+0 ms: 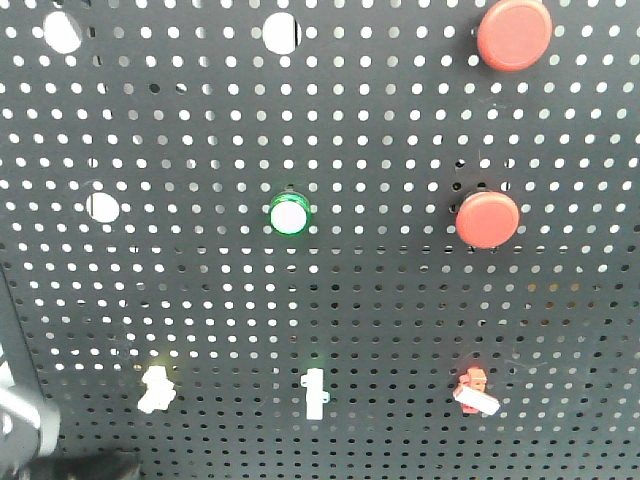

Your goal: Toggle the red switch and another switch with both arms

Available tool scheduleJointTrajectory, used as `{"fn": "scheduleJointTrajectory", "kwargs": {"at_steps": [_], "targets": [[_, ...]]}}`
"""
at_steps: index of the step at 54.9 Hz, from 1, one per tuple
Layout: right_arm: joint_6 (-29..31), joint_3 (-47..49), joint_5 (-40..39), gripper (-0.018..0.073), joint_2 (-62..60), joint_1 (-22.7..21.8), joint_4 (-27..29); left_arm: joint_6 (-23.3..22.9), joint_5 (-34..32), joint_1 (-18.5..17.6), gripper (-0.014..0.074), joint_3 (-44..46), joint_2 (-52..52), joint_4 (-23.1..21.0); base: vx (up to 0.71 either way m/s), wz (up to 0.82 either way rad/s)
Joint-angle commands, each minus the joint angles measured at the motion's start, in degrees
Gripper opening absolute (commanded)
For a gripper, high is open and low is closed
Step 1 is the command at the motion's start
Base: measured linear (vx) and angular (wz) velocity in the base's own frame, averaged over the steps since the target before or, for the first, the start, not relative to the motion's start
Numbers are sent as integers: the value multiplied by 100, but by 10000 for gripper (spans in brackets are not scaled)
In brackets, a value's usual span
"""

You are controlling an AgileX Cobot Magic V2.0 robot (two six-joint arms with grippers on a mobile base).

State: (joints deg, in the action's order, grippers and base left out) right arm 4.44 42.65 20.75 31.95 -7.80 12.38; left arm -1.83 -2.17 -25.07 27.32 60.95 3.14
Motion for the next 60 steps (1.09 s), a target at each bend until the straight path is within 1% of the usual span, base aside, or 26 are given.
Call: {"fn": "scheduleJointTrajectory", "kwargs": {"at_steps": [1,8,11,14,16,17,19,20,24,25,28,30,31,34,36,39,41,42,45,48,53,60], "targets": [[87,190,-393,-6,104,-20,221,-31,-582,-29,3,48,-91,-108,0,0],[258,190,-123,-6,275,-20,577,-31,-589,-29,3,-49,-148,-314,0,0],[572,190,41,-6,390,-20,913,-31,-597,-29,3,-116,-211,-314,0,0],[1126,190,213,-6,542,-20,1402,-31,-621,-29,3,-213,-229,-314,0,0],[1496,190,298,-6,634,-20,1852,-31,-638,-29,3,-254,-279,-314,0,0],[1809,190,366,-6,704,-20,2163,-31,-643,-29,3,-293,-309,-314,0,0],[2270,190,466,-6,799,-20,2612,-31,-651,-29,3,-350,-329,-314,0,0],[2639,190,558,-6,872,-20,2975,-31,-656,-29,3,-381,-329,-314,0,0],[3665,190,833,-6,1105,-20,3999,-31,-698,-29,3,-506,-371,-314,0,0],[4046,190,949,-6,1159,-20,4258,-31,-696,-29,3,-548,-394,-314,0,0],[4910,190,1269,-6,1340,-20,5295,-31,-750,-29,3,-644,-399,-314,0,0],[5361,190,1473,-6,1469,-20,5789,-38,-815,-29,3,-698,-399,-314,0,0],[5663,190,1627,-6,1574,-20,6127,-38,-846,-29,3,-719,-399,-314,0,0],[6155,190,1929,-6,1824,10,6708,-49,-937,-29,3,-780,-399,-438,0,0],[6478,190,2085,-6,2008,125,7042,-62,-971,-29,3,-807,-399,-486,0,0],[6789,190,2109,-6,2217,381,7289,-73,-981,-29,3,-817,-399,-497,0,0],[6866,190,2021,-6,2354,669,7308,-73,-975,-29,3,-817,-399,-497,0,0],[6903,190,1898,-6,2455,862,7295,-73,-975,-29,3,-817,-399,-492,0,0],[6927,190,1524,-6,2651,1235,7268,-73,-975,-29,3,-817,-399,-485,0,0],[6927,190,855,-6,2748,1585,7268,-73,-963,-29,3,-817,-399,-485,0,0],[6927,190,130,-6,2782,1967,7280,-73,-902,-29,3,-817,-399,-480,0,0],[6974,190,-110,-6,2782,2183,7275,-73,-862,-29,3,-817,-399,-480,0,0]]}}
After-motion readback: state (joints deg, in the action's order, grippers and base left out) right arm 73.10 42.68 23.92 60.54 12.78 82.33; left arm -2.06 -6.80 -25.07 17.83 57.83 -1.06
